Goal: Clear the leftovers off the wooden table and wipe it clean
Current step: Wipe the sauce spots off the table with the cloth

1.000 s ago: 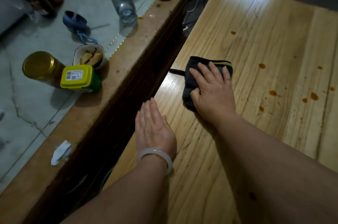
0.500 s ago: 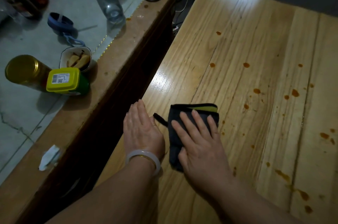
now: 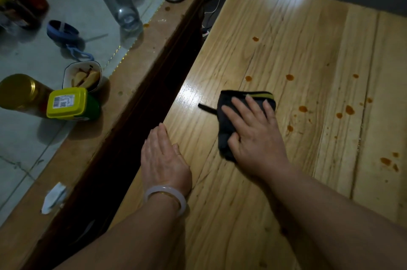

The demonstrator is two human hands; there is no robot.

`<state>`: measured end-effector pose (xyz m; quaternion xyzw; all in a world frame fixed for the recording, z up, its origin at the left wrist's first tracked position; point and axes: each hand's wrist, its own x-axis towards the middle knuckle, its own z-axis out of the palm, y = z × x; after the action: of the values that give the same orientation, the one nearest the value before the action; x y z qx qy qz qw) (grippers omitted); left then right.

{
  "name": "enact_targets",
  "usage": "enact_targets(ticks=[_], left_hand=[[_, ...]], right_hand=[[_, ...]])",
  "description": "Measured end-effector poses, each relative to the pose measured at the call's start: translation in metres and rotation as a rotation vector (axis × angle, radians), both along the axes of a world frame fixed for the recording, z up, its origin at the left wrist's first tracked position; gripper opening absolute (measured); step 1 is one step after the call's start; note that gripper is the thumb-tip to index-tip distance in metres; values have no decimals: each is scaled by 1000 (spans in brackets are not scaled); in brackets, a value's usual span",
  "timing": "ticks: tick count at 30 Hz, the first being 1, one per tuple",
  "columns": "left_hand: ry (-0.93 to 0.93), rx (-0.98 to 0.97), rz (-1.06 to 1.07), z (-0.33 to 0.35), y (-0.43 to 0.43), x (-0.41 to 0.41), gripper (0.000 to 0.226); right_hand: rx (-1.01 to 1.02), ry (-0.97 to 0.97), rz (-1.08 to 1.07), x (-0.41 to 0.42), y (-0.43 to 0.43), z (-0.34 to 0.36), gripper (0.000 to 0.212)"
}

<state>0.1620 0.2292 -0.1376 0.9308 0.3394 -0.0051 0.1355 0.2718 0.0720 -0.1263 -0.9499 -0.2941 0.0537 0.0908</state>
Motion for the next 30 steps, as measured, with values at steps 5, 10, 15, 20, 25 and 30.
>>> enact_targets(ticks=[5,10,15,20,25,30], left_hand=[[2,1,-2,0,0,1,54],[5,5,1,-1,-1,-3,54],[-4,9,10,-1,-2,-3,54],[7,-2,-3,0,-4,-2,55],[7,-1,0,-1,-1,-1,54],[12,6,5,-1,-2,-2,55]], right_hand=[[-49,-1,-135,38,0,-1,64],[-78,27,-235,29,5,1,64],[-35,-2,-208,-29,0,4,62],[8,-13,31,-68,2,3,61],[17,26,142,-41,18,5,61],[-63,66,130,8,37,8,66]])
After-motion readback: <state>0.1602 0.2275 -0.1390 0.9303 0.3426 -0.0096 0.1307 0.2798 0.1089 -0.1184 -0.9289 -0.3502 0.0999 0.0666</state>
